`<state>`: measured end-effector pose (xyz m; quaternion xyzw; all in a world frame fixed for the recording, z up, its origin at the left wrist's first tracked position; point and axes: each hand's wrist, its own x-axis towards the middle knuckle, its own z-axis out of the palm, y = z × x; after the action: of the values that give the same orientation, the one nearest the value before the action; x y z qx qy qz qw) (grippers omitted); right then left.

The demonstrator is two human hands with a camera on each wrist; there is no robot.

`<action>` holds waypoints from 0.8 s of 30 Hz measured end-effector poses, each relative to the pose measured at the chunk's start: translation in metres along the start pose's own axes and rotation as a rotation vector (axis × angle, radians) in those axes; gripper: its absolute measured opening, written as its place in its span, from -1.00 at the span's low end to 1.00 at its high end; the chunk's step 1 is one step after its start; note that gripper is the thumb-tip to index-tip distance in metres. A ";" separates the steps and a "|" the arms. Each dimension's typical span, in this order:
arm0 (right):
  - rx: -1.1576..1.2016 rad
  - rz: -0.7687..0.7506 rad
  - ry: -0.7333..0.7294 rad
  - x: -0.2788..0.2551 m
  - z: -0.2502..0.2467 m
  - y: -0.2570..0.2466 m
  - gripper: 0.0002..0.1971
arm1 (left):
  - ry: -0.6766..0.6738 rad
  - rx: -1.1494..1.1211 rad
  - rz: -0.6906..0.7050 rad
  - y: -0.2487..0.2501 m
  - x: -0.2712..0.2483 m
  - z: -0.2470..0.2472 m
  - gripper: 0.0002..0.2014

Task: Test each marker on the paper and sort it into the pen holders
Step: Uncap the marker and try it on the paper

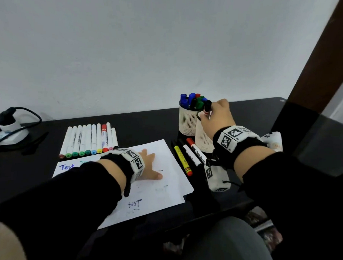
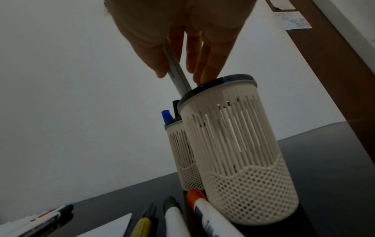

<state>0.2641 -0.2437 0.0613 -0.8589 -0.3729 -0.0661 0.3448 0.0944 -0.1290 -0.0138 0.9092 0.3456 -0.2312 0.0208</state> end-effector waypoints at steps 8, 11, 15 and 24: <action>-0.117 0.061 -0.122 0.011 0.003 0.000 -0.77 | 0.006 0.015 0.008 0.000 0.001 0.000 -0.10; -0.103 0.097 -0.128 0.012 0.006 -0.001 -0.66 | 0.014 0.006 0.008 0.002 0.001 0.001 -0.12; -0.094 0.091 -0.098 0.012 0.011 -0.002 -0.65 | 0.024 -0.004 0.009 0.001 0.001 0.002 -0.13; -0.067 0.057 -0.054 0.015 0.004 -0.005 -0.72 | 0.027 -0.012 0.018 0.000 -0.001 0.001 -0.12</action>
<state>0.2706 -0.2295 0.0664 -0.8816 -0.3552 -0.0454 0.3076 0.0935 -0.1292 -0.0141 0.9151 0.3391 -0.2168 0.0238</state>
